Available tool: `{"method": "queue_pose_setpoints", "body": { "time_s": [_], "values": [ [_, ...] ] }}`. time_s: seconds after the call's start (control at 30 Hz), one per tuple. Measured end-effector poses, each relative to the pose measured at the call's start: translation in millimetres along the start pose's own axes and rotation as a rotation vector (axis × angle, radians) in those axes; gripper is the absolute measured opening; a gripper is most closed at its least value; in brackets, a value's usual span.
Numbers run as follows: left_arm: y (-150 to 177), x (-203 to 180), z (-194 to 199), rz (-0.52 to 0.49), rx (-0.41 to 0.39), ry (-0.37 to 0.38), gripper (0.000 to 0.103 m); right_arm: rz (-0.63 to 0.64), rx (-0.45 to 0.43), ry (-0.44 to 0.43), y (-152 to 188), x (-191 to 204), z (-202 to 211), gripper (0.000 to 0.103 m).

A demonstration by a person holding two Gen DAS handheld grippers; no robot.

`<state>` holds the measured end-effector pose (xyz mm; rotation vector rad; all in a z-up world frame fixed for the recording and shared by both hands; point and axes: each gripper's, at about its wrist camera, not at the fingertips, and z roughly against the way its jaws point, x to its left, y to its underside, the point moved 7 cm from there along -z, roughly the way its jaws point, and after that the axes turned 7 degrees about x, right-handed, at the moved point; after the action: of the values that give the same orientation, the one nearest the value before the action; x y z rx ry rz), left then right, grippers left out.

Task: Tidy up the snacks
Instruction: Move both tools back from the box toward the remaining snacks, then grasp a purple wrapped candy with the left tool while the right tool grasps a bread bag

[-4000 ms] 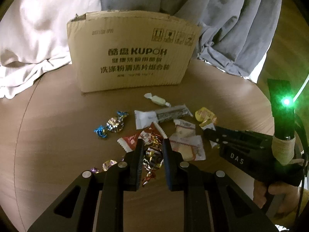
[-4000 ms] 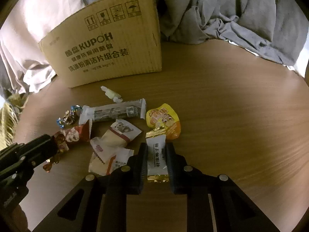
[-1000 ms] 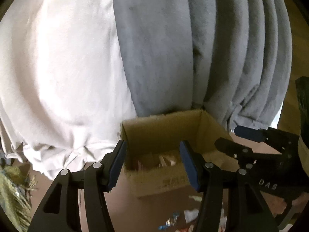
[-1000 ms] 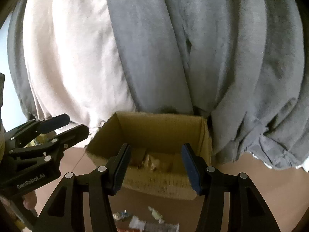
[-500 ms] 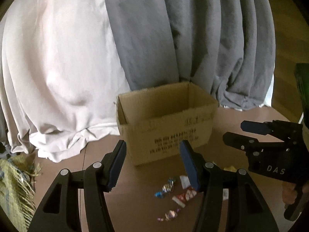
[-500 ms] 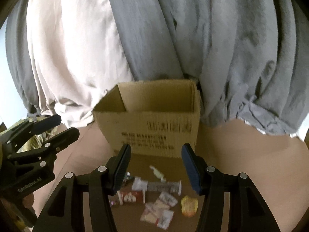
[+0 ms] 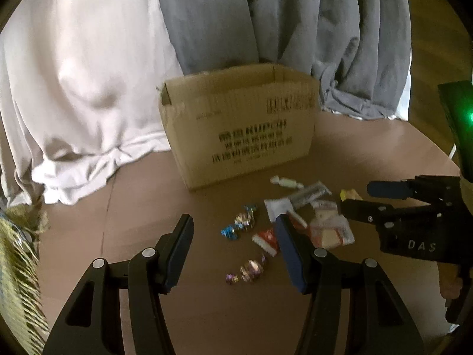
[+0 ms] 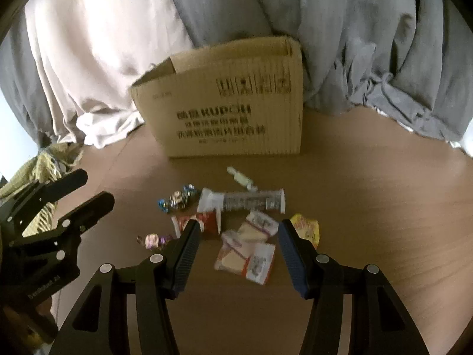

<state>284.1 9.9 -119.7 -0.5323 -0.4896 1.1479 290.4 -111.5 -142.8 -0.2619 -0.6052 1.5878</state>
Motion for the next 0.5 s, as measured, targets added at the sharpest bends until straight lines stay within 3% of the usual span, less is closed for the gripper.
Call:
{"method": "queue_pose_setpoints", "body": {
  "time_s": [0.5],
  "values": [
    [36.6,-4.6,-60.2,0.006,0.147,0.092,0.056,0.015,0.125,0.024,33.6,1.1,-38.1,0.056]
  ]
}}
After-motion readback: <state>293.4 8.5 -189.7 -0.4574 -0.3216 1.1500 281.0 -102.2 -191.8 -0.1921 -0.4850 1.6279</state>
